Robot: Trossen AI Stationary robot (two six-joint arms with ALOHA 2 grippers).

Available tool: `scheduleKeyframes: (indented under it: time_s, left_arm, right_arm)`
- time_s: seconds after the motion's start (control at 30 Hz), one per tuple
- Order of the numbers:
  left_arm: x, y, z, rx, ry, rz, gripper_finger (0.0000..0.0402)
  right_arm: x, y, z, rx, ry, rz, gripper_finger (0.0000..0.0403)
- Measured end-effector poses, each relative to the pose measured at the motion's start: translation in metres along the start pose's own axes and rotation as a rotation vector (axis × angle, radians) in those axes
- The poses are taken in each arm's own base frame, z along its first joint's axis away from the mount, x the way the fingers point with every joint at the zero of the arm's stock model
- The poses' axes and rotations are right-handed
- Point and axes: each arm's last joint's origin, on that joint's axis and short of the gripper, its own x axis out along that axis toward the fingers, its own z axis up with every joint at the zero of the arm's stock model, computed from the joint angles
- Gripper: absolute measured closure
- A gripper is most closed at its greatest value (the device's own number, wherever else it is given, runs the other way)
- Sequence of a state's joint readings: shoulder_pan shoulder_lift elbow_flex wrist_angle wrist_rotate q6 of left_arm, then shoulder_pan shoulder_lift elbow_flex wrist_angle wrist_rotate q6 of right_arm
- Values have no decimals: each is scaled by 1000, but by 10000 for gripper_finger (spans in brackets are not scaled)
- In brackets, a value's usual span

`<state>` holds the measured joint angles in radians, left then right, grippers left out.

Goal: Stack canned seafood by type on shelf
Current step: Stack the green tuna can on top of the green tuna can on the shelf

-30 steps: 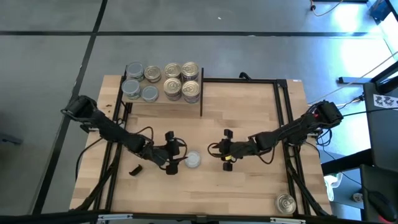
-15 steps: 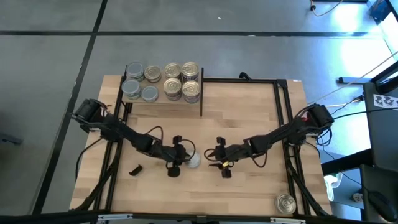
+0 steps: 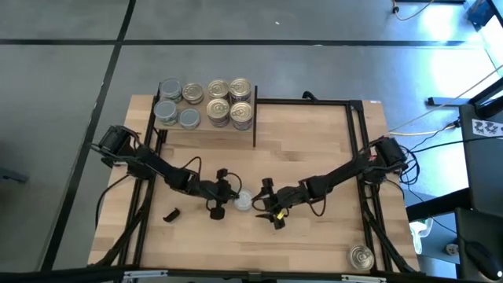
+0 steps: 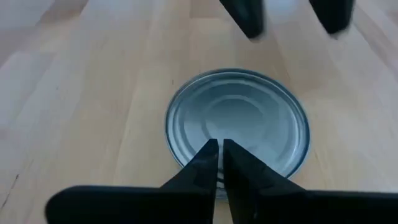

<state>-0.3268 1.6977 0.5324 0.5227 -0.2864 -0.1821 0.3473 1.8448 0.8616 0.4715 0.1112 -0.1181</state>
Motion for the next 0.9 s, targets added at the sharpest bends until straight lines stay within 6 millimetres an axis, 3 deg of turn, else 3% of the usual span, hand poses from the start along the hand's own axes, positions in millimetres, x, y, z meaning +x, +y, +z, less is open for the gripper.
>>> scheduleKeyframes:
  time_s: [0.3,0.5,0.9]
  left_arm:
    - [7,6,-15,-45,-35,-41,398]
    - [2,13,-23,-102,-59,-49,400]
    - [2,15,-25,-125,-58,-42,398]
  right_arm:
    - [26,1,-1,-173,45,-56,113]
    - [26,1,-2,-312,159,-123,113]
    - [34,18,-13,-750,280,-227,113]
